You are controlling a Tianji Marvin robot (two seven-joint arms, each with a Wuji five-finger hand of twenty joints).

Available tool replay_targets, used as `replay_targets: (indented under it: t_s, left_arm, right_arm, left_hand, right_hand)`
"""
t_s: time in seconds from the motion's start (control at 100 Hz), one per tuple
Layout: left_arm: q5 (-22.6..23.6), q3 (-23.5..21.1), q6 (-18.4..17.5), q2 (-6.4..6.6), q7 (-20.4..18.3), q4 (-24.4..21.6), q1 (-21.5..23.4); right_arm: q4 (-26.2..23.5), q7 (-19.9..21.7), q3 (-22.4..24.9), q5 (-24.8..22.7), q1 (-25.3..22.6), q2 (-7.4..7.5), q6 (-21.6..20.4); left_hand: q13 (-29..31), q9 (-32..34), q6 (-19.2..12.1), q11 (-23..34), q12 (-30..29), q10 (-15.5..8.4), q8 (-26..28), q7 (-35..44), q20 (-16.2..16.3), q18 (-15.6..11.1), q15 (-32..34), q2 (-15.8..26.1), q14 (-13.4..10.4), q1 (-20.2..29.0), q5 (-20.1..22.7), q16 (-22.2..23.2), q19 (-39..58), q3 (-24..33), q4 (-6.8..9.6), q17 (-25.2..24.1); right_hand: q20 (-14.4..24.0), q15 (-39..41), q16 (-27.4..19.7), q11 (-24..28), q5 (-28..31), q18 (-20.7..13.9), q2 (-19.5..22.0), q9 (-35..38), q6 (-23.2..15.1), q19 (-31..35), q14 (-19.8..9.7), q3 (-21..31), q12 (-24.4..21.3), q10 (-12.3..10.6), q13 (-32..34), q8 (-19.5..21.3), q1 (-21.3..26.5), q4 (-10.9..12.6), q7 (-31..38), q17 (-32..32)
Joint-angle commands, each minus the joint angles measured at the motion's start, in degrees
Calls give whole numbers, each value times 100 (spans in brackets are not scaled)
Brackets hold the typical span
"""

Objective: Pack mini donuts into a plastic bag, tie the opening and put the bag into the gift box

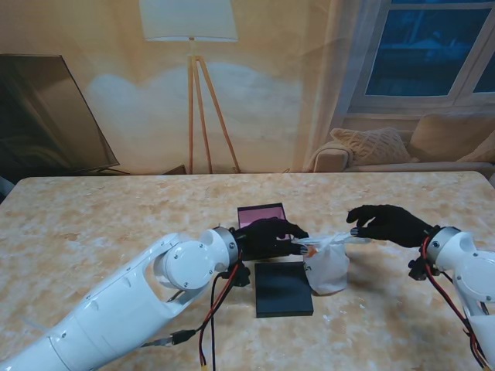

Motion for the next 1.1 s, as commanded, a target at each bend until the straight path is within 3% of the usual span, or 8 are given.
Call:
replay_targets:
  t_s: [0.0, 0.2, 0.35, 0.53, 0.72, 1.09]
  left_arm:
    - [20, -21, -45, 3, -70, 1, 18]
    - [182, 8, -219, 12, -22, 46, 10]
    - [343, 33, -321, 7, 71, 64, 15]
    - [441, 43, -324, 17, 70, 45, -32]
    - [438, 170, -428, 25, -79, 44, -293]
    - [175, 903, -415, -262, 76, 351, -925]
  right_arm:
    - [-5, 75, -32, -5, -37, -36, 15]
    - [-3, 24, -33, -14, -56, -44, -28]
    - [-13, -29, -27, -24, -82, -54, -64]
    - [-28, -128, -30, -67, -106, -74, -46]
    - [-59, -227, -29, 13, -129, -108, 75]
    - [-93, -371, 3, -27, -155, -145, 220]
  left_hand:
    - [-115, -182, -5, -119, -123, -81, -113, -88, -152, 3, -237, 141, -86, 6, -213, -203, -72, -111, 103, -81]
    - [-176, -335, 266, -225, -377, -172, -729, -797, -319, -85, -459, 168, -183, -28, -935, -576, -227, -154, 126, -84]
    - [-285, -523, 756, -263, -496, -136, -1066, -1161, -438, -188, -553, 158, -198, -5, -1483, -733, -313, -175, 155, -89]
    - [-306, -572, 1255, -189, -529, 1, -1170, -1208, -538, -220, -489, 131, -105, 24, -1512, -763, -326, -166, 180, -101]
    - [-380, -604, 1510, -152, -455, 58, -1159, -1221, -602, -211, -404, 92, -81, 53, -1481, -720, -308, -195, 201, -137]
    - [-437, -706, 1586, -137, -324, 88, -1089, -1298, -708, -239, -320, -183, -94, -96, -1483, -672, -263, 220, 176, -156]
  right_hand:
    - [105, 43, -26, 15, -100, 76, 177, -135, -88, -30, 24, -136, -18, 5, -56, 7, 59, 173, 47, -45]
    - [107, 33, -29, 5, -71, 75, 190, -147, -75, -37, 21, -172, -13, 19, -71, -9, 82, 178, 49, -59]
    - [110, 37, -27, 11, -59, 80, 193, -137, -76, -38, 25, -198, -7, 0, -67, -11, 88, 178, 60, -64]
    - [109, 3, -46, -10, -53, 92, 224, -157, -61, -52, 41, -224, -19, 19, -98, -21, 87, 178, 57, -86]
    - [123, -33, -63, -33, -78, 133, 684, -151, -7, -80, 105, -644, -49, 58, -135, -41, 181, 138, 47, -173]
    - [153, -17, -49, -31, -102, 153, 741, -167, -4, -65, 121, -769, -40, 75, -146, -32, 290, 184, 40, -188]
